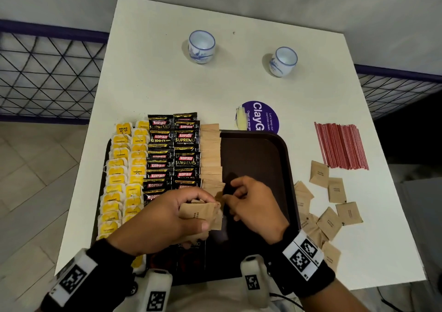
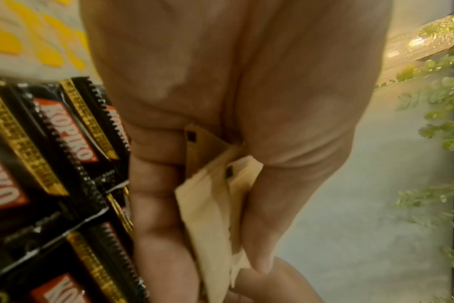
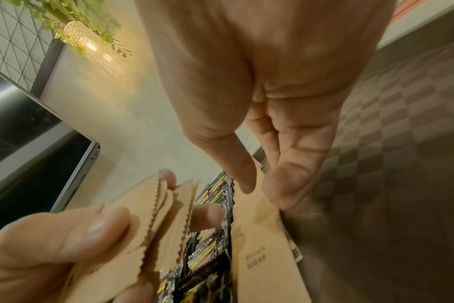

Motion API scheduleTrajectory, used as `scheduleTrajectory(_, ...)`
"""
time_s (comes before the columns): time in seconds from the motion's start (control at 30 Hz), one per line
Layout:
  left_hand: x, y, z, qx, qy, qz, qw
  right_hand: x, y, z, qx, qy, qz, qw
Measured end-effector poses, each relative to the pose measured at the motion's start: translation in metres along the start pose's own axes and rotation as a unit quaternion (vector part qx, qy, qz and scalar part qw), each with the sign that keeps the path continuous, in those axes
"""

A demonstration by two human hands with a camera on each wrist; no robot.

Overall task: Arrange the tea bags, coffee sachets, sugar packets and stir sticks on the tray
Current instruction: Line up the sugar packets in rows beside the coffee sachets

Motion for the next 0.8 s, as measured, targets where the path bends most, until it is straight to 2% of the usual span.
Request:
scheduleTrajectory(0.4, -0.008, -0.003, 0.008, -0.069, 0.02, 0.005, 0.997, -0.002, -0.006, 0.006, 0.027, 0.023, 0.016, 0.999)
scheduleTrajectory(0.6, -0.008, -0.001, 0.006, -0.062, 0.007, -0.006, 0.998, -0.003, -0.006, 0.012, 0.026, 0.044, 0.025, 0.998)
scheduleTrajectory(0.67, -0.008, 0.004, 0.004, -0.04, -0.002, -0.025, 0.999, -0.002, -0.005, 0.015, 0.016, 0.054, 0.032, 0.998)
scheduleTrajectory(0.8, -0.007, 0.016, 0.001, 0.092, -0.002, -0.084, 0.992, 0.0, 0.001, 0.02, -0.019, 0.064, 0.016, 0.998)
Point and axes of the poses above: each hand's wrist, its own x-axis away from the middle knuckle, its own y-axis out of the back of the hand, z = x × y, the point moved 9 cm from there along -x, towards the middle knuckle, and after that the axes turned 1 degree about z, right-handed, at the moved point
